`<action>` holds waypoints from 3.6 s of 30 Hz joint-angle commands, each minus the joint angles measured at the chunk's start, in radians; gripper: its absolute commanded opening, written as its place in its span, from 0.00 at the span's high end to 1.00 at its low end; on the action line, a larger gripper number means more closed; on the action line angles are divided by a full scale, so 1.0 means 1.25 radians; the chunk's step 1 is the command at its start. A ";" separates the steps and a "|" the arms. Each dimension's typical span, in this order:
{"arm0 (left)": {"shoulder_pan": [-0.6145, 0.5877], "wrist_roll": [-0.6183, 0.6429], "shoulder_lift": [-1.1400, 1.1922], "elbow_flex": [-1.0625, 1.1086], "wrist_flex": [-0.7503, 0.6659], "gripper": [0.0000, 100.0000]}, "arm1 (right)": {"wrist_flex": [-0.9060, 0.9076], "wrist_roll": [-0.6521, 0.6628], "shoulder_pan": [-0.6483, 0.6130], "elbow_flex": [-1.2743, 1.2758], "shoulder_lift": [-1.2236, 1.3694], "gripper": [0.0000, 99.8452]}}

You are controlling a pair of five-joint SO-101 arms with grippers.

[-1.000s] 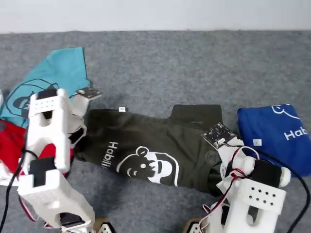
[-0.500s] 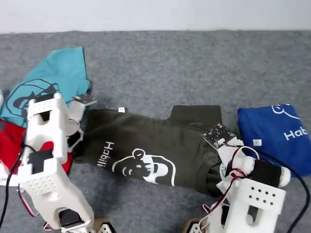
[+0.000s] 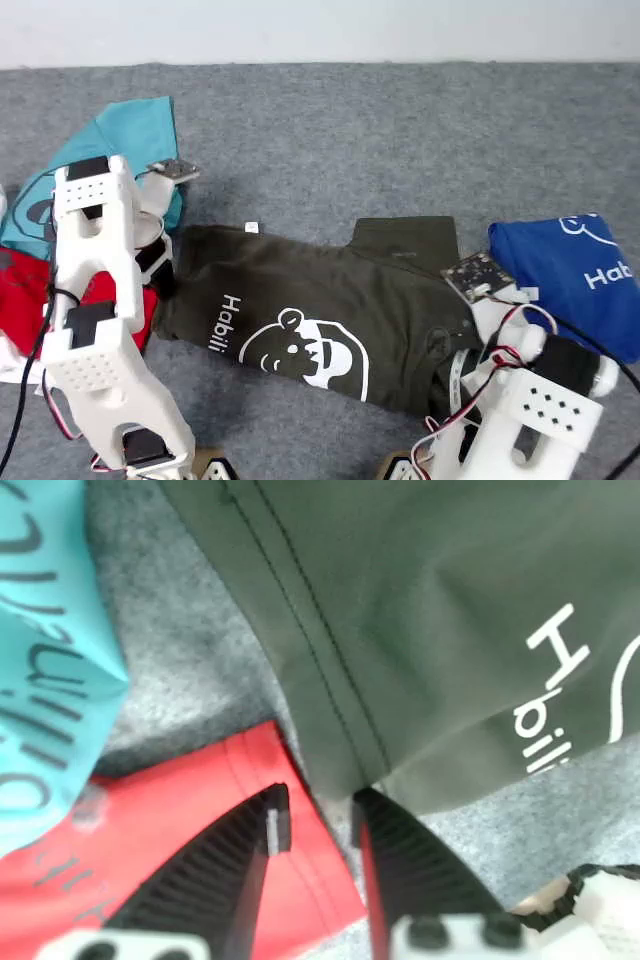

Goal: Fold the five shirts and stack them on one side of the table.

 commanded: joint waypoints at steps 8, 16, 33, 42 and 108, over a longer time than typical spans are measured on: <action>0.017 0.016 -0.107 -0.033 0.016 0.87 | -0.018 -0.113 0.023 -0.161 -0.008 0.82; 0.172 0.232 -0.101 -0.035 -0.122 0.86 | -0.234 -0.276 -0.126 -0.117 0.142 0.82; 0.323 0.303 0.141 -0.040 -0.134 0.87 | -0.423 -0.302 -0.225 -0.237 0.503 0.86; 0.352 0.303 0.126 -0.040 -0.095 0.87 | -0.625 -0.302 -0.179 -0.241 0.679 0.88; 0.946 0.347 0.144 -0.222 0.022 0.87 | -0.845 -0.230 -0.199 -0.512 1.007 0.99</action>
